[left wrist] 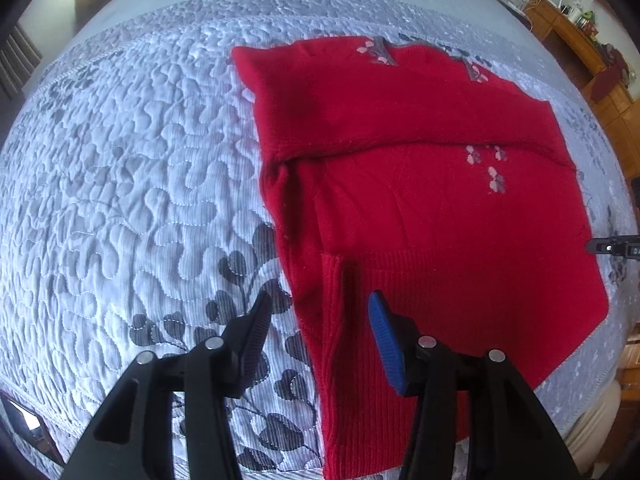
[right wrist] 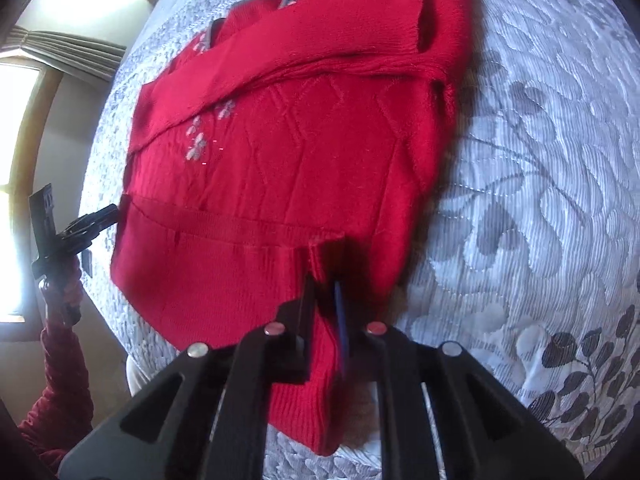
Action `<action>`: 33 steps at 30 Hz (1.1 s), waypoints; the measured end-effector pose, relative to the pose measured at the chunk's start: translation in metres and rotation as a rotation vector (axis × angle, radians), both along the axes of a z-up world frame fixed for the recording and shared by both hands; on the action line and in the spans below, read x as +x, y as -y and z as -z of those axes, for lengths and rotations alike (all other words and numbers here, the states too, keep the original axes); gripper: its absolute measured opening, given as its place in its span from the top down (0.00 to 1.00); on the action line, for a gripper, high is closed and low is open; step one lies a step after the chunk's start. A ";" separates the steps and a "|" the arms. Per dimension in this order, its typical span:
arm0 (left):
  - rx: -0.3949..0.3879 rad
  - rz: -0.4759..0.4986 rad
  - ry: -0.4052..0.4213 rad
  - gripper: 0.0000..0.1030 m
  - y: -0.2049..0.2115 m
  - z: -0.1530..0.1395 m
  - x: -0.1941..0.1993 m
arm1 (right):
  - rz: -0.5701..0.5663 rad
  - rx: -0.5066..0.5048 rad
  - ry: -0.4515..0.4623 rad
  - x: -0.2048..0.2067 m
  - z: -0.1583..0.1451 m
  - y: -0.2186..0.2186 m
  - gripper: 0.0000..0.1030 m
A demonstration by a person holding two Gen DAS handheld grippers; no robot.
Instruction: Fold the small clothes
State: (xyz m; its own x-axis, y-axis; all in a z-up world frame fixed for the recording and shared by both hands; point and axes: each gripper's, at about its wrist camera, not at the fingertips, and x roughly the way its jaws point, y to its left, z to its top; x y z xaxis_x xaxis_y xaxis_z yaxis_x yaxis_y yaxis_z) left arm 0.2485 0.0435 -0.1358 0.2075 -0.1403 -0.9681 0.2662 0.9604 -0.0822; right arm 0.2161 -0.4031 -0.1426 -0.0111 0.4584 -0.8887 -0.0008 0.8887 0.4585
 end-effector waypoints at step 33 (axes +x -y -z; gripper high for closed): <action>-0.210 -0.147 0.075 0.96 -0.027 -0.034 -0.024 | 0.039 0.062 0.130 -0.021 -0.036 0.017 0.97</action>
